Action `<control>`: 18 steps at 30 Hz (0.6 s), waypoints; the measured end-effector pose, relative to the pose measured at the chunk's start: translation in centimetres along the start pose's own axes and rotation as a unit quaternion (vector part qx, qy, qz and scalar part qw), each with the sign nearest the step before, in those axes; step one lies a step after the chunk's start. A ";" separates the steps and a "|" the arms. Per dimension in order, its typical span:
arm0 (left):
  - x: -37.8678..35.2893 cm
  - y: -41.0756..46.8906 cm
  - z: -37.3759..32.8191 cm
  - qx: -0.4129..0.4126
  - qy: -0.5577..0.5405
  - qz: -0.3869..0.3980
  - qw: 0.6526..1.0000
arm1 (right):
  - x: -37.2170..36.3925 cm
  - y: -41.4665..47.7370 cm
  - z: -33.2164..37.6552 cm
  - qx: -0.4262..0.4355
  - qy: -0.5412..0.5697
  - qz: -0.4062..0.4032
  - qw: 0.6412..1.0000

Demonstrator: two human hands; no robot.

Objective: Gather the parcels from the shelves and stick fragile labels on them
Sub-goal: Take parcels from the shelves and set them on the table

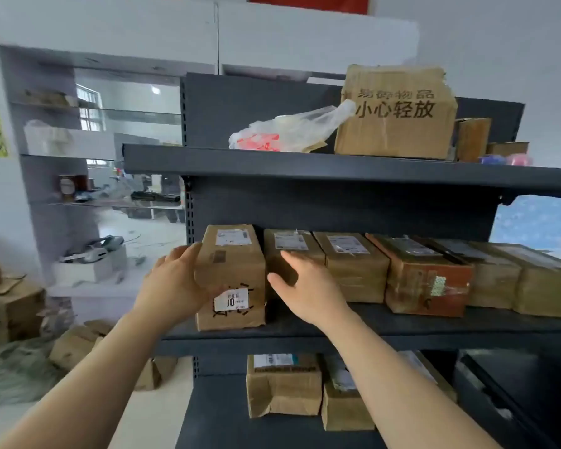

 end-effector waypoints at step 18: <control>-3.7 1.7 1.9 -0.054 -0.243 -0.002 0.969 | -4.5 3.3 0.0 0.049 0.129 0.050 0.989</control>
Point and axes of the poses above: each hand's wrist, its own y-axis towards the middle knuckle, its own x-axis out of the back of the hand, z = x × y, the point moved 8 cm from there along y, towards the middle knuckle, and after that the axes turned 14 degrees about z, right-handed, at the moved point
